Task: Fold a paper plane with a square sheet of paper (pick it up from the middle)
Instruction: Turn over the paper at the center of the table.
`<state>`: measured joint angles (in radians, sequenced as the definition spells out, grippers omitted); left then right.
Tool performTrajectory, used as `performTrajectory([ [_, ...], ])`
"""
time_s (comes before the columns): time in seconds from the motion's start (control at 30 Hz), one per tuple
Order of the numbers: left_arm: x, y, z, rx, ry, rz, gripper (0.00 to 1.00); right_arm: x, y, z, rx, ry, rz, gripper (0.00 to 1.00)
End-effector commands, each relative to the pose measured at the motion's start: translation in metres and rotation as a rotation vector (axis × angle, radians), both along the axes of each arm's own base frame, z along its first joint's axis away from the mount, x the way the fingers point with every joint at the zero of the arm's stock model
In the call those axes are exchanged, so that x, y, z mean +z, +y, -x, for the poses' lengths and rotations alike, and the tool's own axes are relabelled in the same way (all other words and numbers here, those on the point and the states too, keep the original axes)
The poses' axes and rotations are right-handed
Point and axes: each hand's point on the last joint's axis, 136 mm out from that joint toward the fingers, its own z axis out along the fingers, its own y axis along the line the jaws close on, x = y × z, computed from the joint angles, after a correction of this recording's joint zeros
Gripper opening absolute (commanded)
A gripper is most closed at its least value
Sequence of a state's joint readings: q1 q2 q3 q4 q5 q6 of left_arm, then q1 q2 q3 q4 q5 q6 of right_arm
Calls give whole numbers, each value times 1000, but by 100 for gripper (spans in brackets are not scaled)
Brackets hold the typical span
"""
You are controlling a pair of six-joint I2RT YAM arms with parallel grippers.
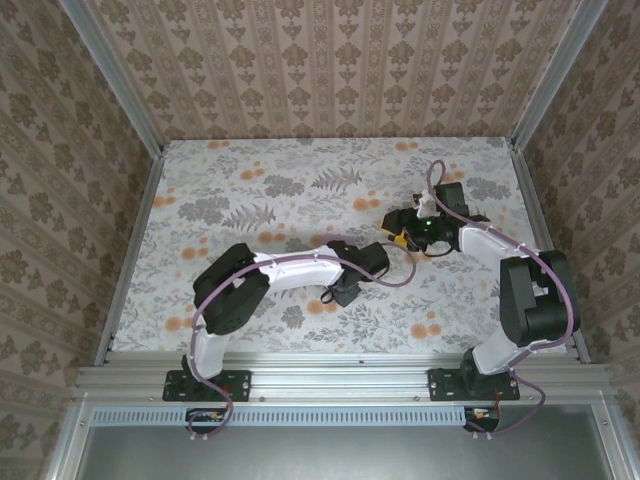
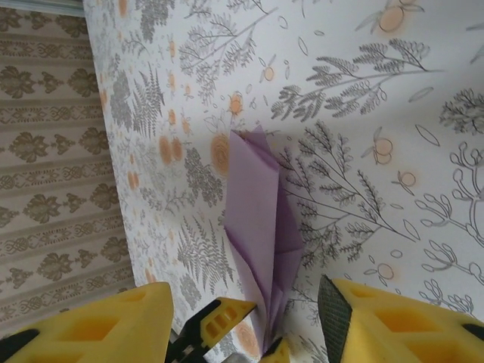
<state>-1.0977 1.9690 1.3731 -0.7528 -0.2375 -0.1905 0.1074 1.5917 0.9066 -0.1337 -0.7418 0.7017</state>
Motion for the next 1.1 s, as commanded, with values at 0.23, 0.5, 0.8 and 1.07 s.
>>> performTrajectory([
  [0.23, 92, -17, 9, 74, 281, 514, 50, -1, 22, 34, 66, 19, 5, 52],
  [0.5, 112, 41, -30, 290, 287, 653, 52, 10, 72, 52, 124, -20, 33, 40],
  [0.8, 101, 81, -59, 497, 323, 789, 52, -19, 130, 68, 236, 21, 102, 26],
  [1.07, 91, 86, -65, 532, 344, 814, 53, -51, 131, 66, 261, 57, 198, 19],
])
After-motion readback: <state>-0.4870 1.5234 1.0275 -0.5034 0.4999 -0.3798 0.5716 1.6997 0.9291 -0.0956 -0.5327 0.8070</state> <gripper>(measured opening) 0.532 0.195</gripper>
